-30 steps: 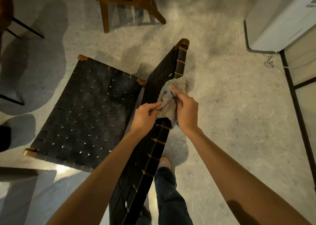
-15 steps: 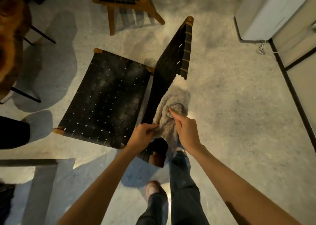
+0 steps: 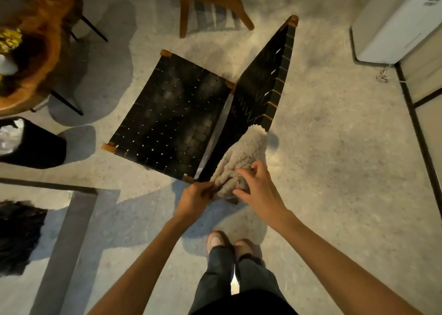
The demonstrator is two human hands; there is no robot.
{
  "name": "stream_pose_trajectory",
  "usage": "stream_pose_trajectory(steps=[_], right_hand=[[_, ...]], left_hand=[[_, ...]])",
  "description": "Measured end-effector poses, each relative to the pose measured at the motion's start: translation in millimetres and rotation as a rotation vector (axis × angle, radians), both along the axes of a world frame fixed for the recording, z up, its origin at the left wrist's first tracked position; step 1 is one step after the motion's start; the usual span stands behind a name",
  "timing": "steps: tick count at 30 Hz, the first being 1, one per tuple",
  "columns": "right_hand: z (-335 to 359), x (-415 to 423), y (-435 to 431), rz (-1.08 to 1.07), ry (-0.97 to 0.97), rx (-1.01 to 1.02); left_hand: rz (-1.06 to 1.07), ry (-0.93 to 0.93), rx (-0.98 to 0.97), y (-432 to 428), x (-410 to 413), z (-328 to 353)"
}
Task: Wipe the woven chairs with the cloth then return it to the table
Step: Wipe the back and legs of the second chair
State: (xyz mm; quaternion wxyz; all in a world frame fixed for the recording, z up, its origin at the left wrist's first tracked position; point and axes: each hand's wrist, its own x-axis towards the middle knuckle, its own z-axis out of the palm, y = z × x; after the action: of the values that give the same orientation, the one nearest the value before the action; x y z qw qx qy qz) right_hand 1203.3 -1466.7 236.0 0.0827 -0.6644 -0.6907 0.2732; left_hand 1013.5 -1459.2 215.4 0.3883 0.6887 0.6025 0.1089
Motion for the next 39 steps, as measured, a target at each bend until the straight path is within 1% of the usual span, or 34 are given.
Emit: stream_pose_trajectory(steps=[1, 3, 6, 8, 12, 15, 17, 20, 25, 27, 29, 34, 36, 38, 39], right_hand=[[-0.9, -3.5, -1.8, 0.036, -0.03, 0.027], [-2.9, -4.2, 0.9, 0.096, -0.022, 0.071], [-3.9, 4.7, 15.2, 0.127, 0.051, 0.018], [-4.8, 9.9, 20.5, 0.032, 0.14, -0.038], [-11.2, 11.3, 11.1, -0.256, 0.358, -0.045], [-12.1, 12.9, 8.3, -0.318, 0.385, -0.049], [-9.4, 13.5, 10.4, -0.268, 0.335, -0.048], [-0.2, 15.4, 14.1, -0.136, 0.245, -0.015], [23.2, 26.0, 19.4, 0.065, 0.159, -0.018], [33.4, 28.6, 17.8, 0.122, 0.171, -0.043], [45.1, 28.2, 13.2, 0.155, 0.211, -0.069], [77.5, 19.4, -6.2, 0.193, 0.331, -0.031], [86.8, 15.6, -10.0, 0.212, 0.326, -0.005], [93.7, 9.8, -10.9, 0.227, 0.288, 0.022], [96.3, 5.7, -10.7, 0.233, 0.253, 0.037]], left_hand=[[0.023, -0.002, -0.001, -2.9, 1.4, -0.1], [0.066, -0.011, -0.002, -8.6, 3.7, -2.3], [0.152, -0.044, -0.02, -12.1, 10.9, -4.8], [0.207, -0.05, -0.023, -11.0, 18.4, -3.5], [0.276, -0.072, 0.006, -5.5, 32.6, 1.2], [0.266, -0.058, 0.029, -4.4, 41.4, 3.4], [0.271, -0.043, 0.034, -5.3, 46.1, 5.1], [0.311, -0.041, 0.045, -9.6, 48.2, 7.9], [0.315, -0.036, 0.063, -20.1, 40.6, 23.6], [0.302, -0.09, 0.081, -22.5, 37.1, 34.8], [0.314, -0.168, 0.058, -25.2, 34.7, 48.6], [0.32, -0.204, 0.156, -35.3, 27.1, 83.4], [0.3, -0.239, 0.169, -40.5, 18.6, 98.2], [0.214, -0.288, 0.194, -47.0, 4.4, 111.3], [0.157, -0.283, 0.213, -50.0, -4.7, 115.3]])
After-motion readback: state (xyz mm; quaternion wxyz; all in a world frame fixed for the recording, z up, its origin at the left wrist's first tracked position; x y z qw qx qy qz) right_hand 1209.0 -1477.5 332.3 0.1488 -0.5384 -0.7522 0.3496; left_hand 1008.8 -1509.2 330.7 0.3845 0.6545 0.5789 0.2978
